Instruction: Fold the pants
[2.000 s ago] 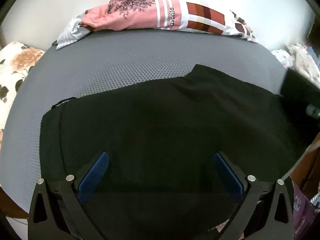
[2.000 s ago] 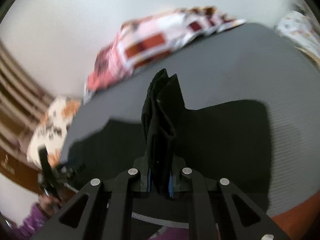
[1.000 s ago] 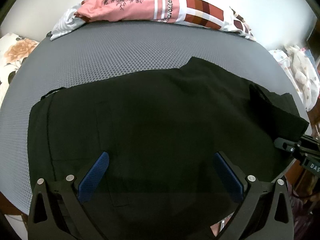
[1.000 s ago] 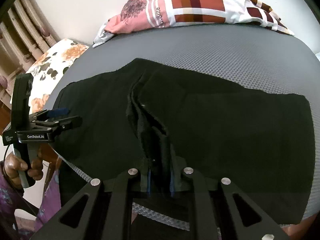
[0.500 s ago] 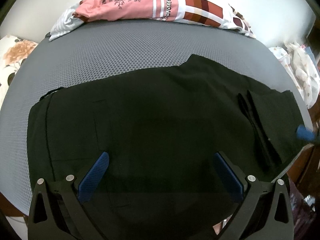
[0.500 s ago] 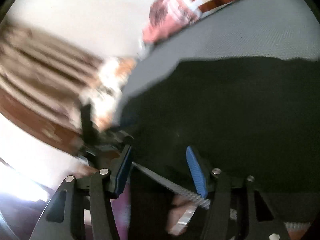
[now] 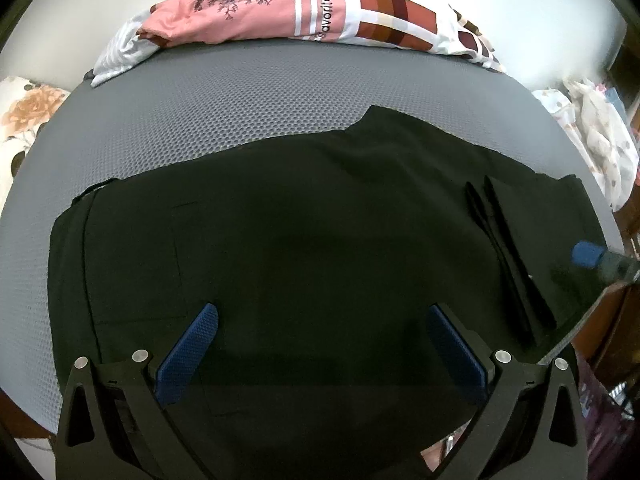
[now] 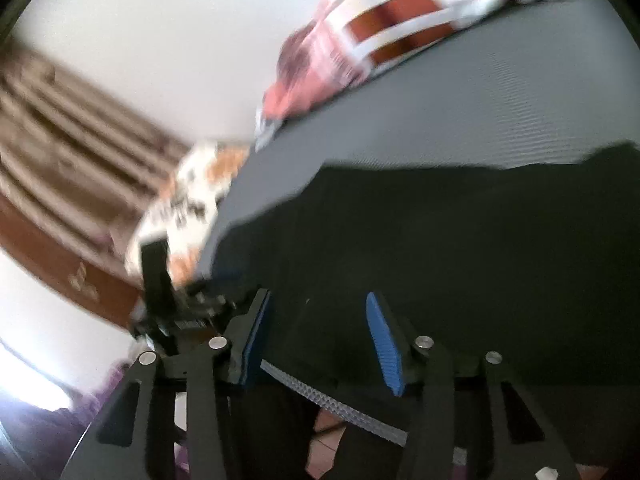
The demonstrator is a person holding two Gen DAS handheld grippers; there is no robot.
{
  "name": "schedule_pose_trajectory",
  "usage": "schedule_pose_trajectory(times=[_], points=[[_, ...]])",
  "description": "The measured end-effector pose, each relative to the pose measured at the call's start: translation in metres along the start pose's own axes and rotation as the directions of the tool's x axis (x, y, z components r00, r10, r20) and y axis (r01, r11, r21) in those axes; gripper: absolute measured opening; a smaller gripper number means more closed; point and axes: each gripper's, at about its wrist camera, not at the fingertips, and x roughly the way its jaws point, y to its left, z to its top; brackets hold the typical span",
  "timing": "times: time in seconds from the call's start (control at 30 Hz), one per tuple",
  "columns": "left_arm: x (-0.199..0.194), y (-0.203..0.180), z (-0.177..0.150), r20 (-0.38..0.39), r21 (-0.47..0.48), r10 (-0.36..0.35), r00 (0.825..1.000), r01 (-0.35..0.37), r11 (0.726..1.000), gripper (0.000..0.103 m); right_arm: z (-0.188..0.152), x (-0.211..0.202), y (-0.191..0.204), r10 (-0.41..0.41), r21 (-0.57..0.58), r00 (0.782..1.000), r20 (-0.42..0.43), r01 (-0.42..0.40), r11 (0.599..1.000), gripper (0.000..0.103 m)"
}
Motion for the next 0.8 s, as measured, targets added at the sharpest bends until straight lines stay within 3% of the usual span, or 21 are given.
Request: schedule_pose_trajectory(times=[0.1,0.13,0.23,0.33,0.4,0.47,0.57,0.63,0.7,0.77,0.8], points=[[-0.001,0.003,0.001,0.000,-0.011,0.003,1.000,-0.003,1.000,0.103,-0.010,0.031,0.016,-0.065,-0.079,0.995,-0.072,0.059,0.995,0.037],[-0.001,0.004,0.001,0.001,-0.016,0.004,1.000,-0.004,1.000,0.103,-0.017,0.043,0.021,-0.134,-0.125,0.987,-0.094,0.122,0.985,0.035],[-0.002,0.008,0.002,0.001,-0.030,0.003,1.000,-0.003,1.000,0.103,-0.030,0.052,0.038,-0.236,-0.260,0.970,-0.054,0.215,0.941,0.030],[-0.018,0.019,0.006,0.021,-0.052,0.039,0.999,-0.038,0.998,0.103,-0.036,0.057,0.046,-0.280,-0.318,0.960,-0.030,0.256,0.913,0.030],[-0.044,0.039,0.013,0.070,-0.117,0.033,0.997,-0.024,0.993,0.103,-0.035,0.055,0.044,-0.269,-0.295,0.963,-0.031,0.248,0.923,0.031],[-0.074,0.071,0.015,0.114,-0.195,0.037,0.993,-0.014,0.981,0.103,-0.032,0.045,0.040,-0.208,-0.224,0.978,-0.025,0.197,0.955,0.033],[-0.099,0.121,0.006,0.122,-0.249,0.071,0.990,-0.039,0.968,0.103,-0.019,0.019,0.041,-0.161,-0.188,0.986,0.054,0.168,0.968,0.034],[-0.109,0.154,-0.006,0.105,-0.256,0.113,0.988,-0.083,0.963,0.103,-0.014,0.015,0.041,-0.150,-0.170,0.986,0.073,0.161,0.972,0.042],[-0.107,0.181,-0.020,0.076,-0.257,0.077,0.994,-0.055,0.965,0.102,-0.015,0.020,0.037,-0.143,-0.134,0.988,0.061,0.150,0.980,0.050],[-0.093,0.202,-0.034,0.011,-0.291,0.015,1.000,-0.011,0.957,0.097,-0.021,0.035,0.027,-0.134,-0.072,0.991,0.008,0.134,0.988,0.050],[-0.084,0.208,-0.040,-0.012,-0.294,-0.022,1.000,0.017,0.956,0.088,-0.024,0.037,0.024,-0.127,-0.051,0.992,-0.006,0.127,0.991,0.050]])
